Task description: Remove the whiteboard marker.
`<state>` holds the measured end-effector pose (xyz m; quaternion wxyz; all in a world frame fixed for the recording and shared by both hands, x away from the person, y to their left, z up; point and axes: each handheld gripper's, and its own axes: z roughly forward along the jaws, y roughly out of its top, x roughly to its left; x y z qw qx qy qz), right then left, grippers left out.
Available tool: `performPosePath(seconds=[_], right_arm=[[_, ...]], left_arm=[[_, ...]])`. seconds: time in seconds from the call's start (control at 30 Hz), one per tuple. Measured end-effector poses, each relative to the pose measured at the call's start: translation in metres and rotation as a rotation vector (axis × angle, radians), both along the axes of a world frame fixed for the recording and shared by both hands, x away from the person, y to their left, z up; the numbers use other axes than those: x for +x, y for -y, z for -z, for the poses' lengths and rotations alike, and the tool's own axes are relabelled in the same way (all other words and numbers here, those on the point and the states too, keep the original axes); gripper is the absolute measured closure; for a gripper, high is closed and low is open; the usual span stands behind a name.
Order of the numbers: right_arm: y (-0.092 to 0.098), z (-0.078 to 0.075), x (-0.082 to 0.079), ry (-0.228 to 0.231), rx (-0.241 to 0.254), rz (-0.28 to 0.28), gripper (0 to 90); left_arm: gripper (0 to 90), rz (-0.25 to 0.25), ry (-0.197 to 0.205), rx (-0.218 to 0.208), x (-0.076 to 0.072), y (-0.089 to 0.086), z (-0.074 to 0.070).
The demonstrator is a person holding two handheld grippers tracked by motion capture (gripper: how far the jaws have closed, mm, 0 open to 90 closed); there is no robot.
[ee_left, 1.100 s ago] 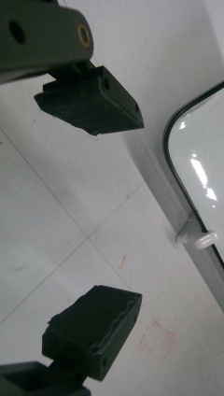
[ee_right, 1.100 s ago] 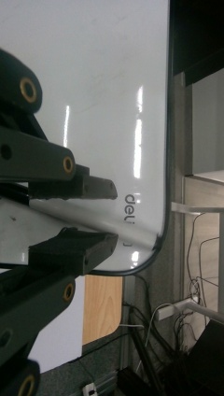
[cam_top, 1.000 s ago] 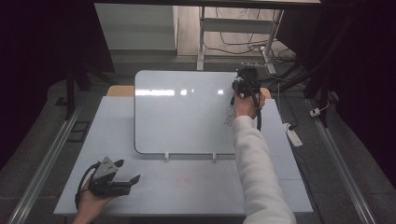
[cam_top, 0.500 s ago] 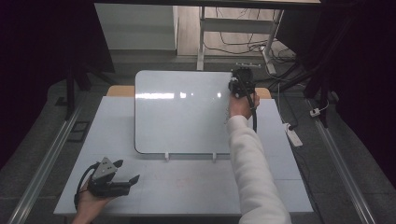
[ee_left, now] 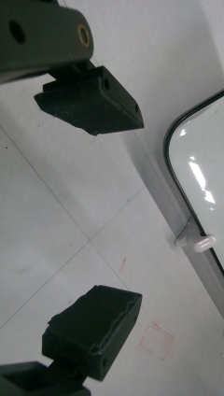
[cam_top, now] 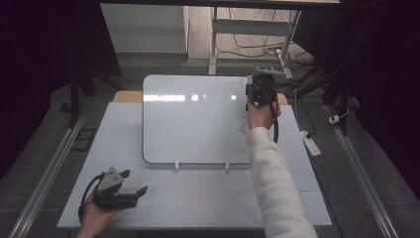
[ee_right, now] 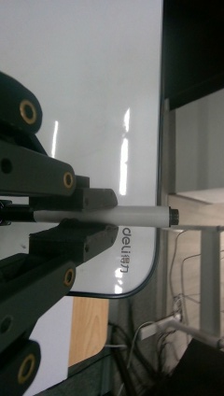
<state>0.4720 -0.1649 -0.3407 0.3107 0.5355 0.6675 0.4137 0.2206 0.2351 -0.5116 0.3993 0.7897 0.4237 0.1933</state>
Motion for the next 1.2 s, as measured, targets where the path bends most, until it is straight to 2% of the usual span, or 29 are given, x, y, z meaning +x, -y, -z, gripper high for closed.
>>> performPosePath(seconds=[0.13, 0.27, 0.43, 0.5, 0.53, 0.57, 0.7, 0.8, 0.87, 0.9, 0.93, 1.1, 1.2], right_arm=[[0.008, 0.001, -0.019, 0.029, 0.029, -0.051, 81.1], [0.016, 0.009, -0.043, 0.044, 0.074, -0.112, 81.1], [0.021, 0.026, -0.079, 0.049, 0.128, -0.21, 81.1], [0.019, 0.032, -0.094, 0.052, 0.147, -0.261, 81.1], [0.018, 0.035, -0.101, 0.056, 0.153, -0.286, 81.1], [0.015, 0.038, -0.109, 0.054, 0.159, -0.313, 81.1], [0.003, 0.051, -0.138, 0.06, 0.173, -0.41, 81.1], [-0.009, 0.064, -0.154, 0.05, 0.181, -0.469, 81.0], [-0.017, 0.072, -0.161, 0.039, 0.192, -0.503, 81.0], [-0.02, 0.076, -0.165, 0.035, 0.194, -0.516, 81.0], [-0.023, 0.079, -0.167, 0.032, 0.199, -0.528, 81.0], [-0.038, 0.092, -0.178, 0.024, 0.22, -0.573, 81.0], [-0.045, 0.096, -0.184, 0.03, 0.231, -0.593, 80.9]], left_arm=[[16.2, 0.007, 0.002, 0.004, 0.0, 0.001, -0.001], [16.2, 0.007, 0.001, 0.0, 0.001, 0.003, -0.001], [16.9, 0.033, 0.003, -0.039, 0.005, 0.013, -0.01], [17.7, 0.068, 0.017, -0.067, 0.01, 0.028, -0.021], [18.0, 0.068, 0.017, -0.067, 0.01, 0.028, -0.021], [18.4, 0.097, 0.03, -0.084, 0.014, 0.043, -0.03], [20.2, 0.168, 0.066, -0.088, 0.025, 0.077, -0.048], [21.8, 0.215, 0.084, -0.105, 0.033, 0.101, -0.059], [23.5, 0.241, 0.085, -0.114, 0.039, 0.113, -0.063], [24.2, 0.241, 0.085, -0.114, 0.039, 0.113, -0.063], [25.2, 0.262, 0.077, -0.131, 0.044, 0.122, -0.065], [32.4, 0.296, 0.04, -0.185, 0.054, 0.135, -0.064], [38.8, 0.298, 0.031, -0.179, 0.055, 0.138, -0.062]])
